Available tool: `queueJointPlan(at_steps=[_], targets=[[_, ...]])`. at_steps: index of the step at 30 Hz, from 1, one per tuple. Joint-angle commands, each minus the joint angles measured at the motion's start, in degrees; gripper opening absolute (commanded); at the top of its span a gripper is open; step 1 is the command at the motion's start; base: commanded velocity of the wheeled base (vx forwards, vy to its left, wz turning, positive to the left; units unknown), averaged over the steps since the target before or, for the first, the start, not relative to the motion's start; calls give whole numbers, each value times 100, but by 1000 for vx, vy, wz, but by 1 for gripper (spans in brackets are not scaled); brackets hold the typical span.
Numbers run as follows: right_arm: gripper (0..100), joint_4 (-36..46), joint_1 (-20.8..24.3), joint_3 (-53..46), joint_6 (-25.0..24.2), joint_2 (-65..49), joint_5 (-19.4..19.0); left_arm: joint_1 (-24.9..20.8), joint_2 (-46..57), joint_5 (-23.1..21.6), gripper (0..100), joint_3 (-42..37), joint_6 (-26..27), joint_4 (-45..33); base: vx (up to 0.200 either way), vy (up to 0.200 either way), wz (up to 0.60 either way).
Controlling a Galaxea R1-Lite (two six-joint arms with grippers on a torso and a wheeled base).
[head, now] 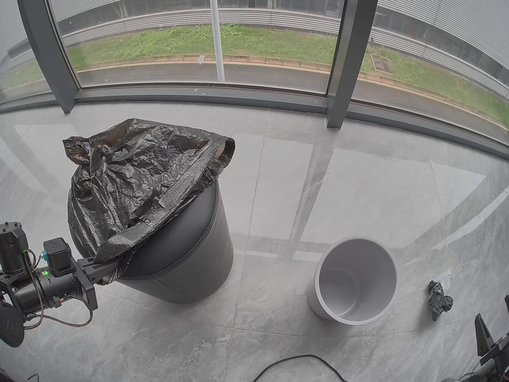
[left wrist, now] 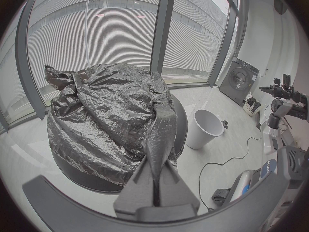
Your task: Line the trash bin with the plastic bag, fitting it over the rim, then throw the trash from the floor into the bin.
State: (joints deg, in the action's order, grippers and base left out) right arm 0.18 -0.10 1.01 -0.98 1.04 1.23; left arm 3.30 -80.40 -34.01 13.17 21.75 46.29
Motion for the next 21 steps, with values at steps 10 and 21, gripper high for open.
queueJointPlan(at_steps=[10, 21], targets=[[100, -9, -8, -92, 62, -33, -26, -14, 340, -9, 0, 1373, -312, -6, 0, 0, 0], [100, 17, 150, -84, 62, 1180, -26, -357, 516, -27, 0, 2313, -909, -32, 0, 0, 0]])
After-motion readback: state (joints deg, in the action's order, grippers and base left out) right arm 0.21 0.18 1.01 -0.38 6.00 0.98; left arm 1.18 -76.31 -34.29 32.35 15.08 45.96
